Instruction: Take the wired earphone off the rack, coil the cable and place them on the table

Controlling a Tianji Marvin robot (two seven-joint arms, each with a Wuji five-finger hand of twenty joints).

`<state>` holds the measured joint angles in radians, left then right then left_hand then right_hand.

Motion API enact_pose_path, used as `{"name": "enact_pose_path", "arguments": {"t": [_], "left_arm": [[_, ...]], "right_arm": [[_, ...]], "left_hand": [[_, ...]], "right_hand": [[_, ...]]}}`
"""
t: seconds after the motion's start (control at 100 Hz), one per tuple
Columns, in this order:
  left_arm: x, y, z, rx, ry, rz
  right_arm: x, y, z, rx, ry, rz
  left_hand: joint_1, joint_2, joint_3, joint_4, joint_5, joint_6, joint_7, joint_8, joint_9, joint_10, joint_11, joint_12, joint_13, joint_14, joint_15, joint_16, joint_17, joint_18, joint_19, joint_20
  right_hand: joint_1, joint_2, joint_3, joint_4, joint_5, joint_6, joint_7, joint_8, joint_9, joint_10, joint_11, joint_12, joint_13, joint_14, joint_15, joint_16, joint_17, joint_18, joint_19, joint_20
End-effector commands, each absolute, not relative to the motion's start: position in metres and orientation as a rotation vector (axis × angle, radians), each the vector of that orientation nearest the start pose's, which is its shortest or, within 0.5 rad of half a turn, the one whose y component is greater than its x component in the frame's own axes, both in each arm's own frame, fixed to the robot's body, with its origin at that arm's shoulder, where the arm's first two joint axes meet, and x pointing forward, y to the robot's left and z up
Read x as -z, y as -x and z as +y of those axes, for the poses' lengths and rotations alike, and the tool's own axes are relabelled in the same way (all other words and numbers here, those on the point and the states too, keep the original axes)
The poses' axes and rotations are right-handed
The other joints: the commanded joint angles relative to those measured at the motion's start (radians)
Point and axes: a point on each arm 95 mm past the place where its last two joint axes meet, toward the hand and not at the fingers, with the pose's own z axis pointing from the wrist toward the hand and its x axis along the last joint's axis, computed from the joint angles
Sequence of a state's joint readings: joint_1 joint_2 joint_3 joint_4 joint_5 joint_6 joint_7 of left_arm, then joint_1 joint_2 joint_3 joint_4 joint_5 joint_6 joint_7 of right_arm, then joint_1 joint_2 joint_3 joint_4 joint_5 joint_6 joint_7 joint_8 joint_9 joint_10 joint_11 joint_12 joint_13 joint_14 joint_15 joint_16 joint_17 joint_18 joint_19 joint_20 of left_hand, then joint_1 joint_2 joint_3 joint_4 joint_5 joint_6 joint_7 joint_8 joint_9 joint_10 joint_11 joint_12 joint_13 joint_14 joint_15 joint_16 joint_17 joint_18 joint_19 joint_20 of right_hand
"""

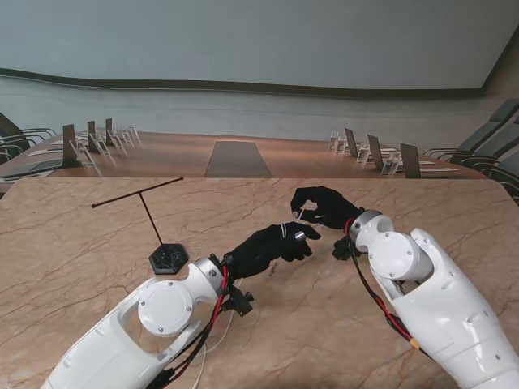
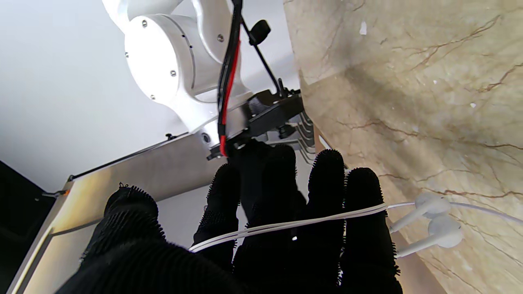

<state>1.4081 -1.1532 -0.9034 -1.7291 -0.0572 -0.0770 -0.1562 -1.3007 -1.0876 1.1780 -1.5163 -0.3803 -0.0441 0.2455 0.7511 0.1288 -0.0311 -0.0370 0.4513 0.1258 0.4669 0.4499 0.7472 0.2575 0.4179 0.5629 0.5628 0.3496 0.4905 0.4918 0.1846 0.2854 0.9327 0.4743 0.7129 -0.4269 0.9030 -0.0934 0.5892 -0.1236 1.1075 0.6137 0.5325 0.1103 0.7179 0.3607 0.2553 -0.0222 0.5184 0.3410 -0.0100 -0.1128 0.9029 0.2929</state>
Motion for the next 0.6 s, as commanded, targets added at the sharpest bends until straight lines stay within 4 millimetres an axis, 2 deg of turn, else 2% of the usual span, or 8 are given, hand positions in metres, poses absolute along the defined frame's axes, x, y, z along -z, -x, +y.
{"name": "enact_pose_path", "arguments": {"t": [0.0, 0.23, 0.37, 0.54, 0.59], "left_arm": [[0.274, -0.369, -0.153, 2.435, 2.026, 1.419], [0.277, -0.370, -0.152, 2.408, 2.030, 1.431], [0.279, -0.372, -0.152, 2.396, 2.036, 1.434], [0.282, -0.374, -0.151, 2.379, 2.040, 1.427], [0.283, -0.374, -0.150, 2.373, 2.043, 1.424]], "right_arm": [[0.254, -0.466, 0.010, 2.244, 1.924, -1.708], [0.238, -0.458, 0.005, 2.312, 1.834, -1.731], [0.226, -0.451, 0.004, 2.354, 1.772, -1.741], [0.215, -0.442, 0.005, 2.373, 1.697, -1.797], [0.212, -0.439, 0.005, 2.370, 1.680, -1.819]], "left_hand": [[-0.007, 0.000, 0.000, -0.004, 0.029, 0.003, 0.044, 0.019, 0.018, 0.006, 0.035, 0.034, 0.028, 0.018, 0.025, 0.028, -0.008, 0.035, 0.043, 0.024], [-0.010, 0.004, -0.003, -0.005, 0.045, 0.013, 0.081, 0.043, 0.030, 0.000, 0.069, 0.105, 0.038, 0.020, 0.049, 0.072, -0.017, 0.042, 0.077, 0.045], [-0.024, -0.003, -0.004, -0.003, 0.039, 0.012, 0.077, 0.043, 0.017, 0.007, 0.044, 0.099, 0.017, 0.025, 0.035, 0.071, -0.031, 0.036, 0.071, 0.044], [-0.063, -0.011, -0.003, -0.002, 0.040, 0.015, 0.039, 0.019, 0.008, 0.016, -0.020, 0.038, -0.010, 0.020, 0.003, 0.048, -0.051, 0.025, 0.037, 0.027], [-0.079, -0.009, -0.007, -0.003, 0.037, 0.015, 0.030, 0.014, 0.003, 0.003, -0.028, 0.030, -0.021, 0.016, -0.002, 0.045, -0.062, 0.020, 0.030, 0.025]], "right_hand": [[0.063, 0.038, 0.055, 0.095, 0.021, -0.145, 0.179, 0.030, -0.009, 0.007, 0.013, 0.010, -0.008, -0.022, 0.018, 0.012, -0.010, -0.056, 0.038, -0.024], [0.058, 0.036, 0.058, 0.104, 0.026, -0.142, 0.180, 0.028, -0.001, 0.010, 0.010, 0.009, -0.006, -0.022, 0.018, 0.012, -0.010, -0.054, 0.039, -0.025], [0.059, 0.031, 0.060, 0.105, 0.032, -0.136, 0.179, 0.027, 0.031, 0.034, 0.019, 0.012, 0.022, 0.000, 0.025, 0.014, 0.013, -0.031, 0.048, -0.021], [0.059, 0.029, 0.057, 0.103, 0.031, -0.137, 0.179, 0.027, 0.097, 0.089, 0.053, 0.020, 0.098, 0.069, 0.090, 0.045, 0.079, 0.055, 0.098, 0.004], [0.057, 0.030, 0.057, 0.104, 0.031, -0.138, 0.179, 0.026, 0.117, 0.105, 0.067, 0.023, 0.119, 0.088, 0.109, 0.053, 0.100, 0.080, 0.115, 0.015]]}}
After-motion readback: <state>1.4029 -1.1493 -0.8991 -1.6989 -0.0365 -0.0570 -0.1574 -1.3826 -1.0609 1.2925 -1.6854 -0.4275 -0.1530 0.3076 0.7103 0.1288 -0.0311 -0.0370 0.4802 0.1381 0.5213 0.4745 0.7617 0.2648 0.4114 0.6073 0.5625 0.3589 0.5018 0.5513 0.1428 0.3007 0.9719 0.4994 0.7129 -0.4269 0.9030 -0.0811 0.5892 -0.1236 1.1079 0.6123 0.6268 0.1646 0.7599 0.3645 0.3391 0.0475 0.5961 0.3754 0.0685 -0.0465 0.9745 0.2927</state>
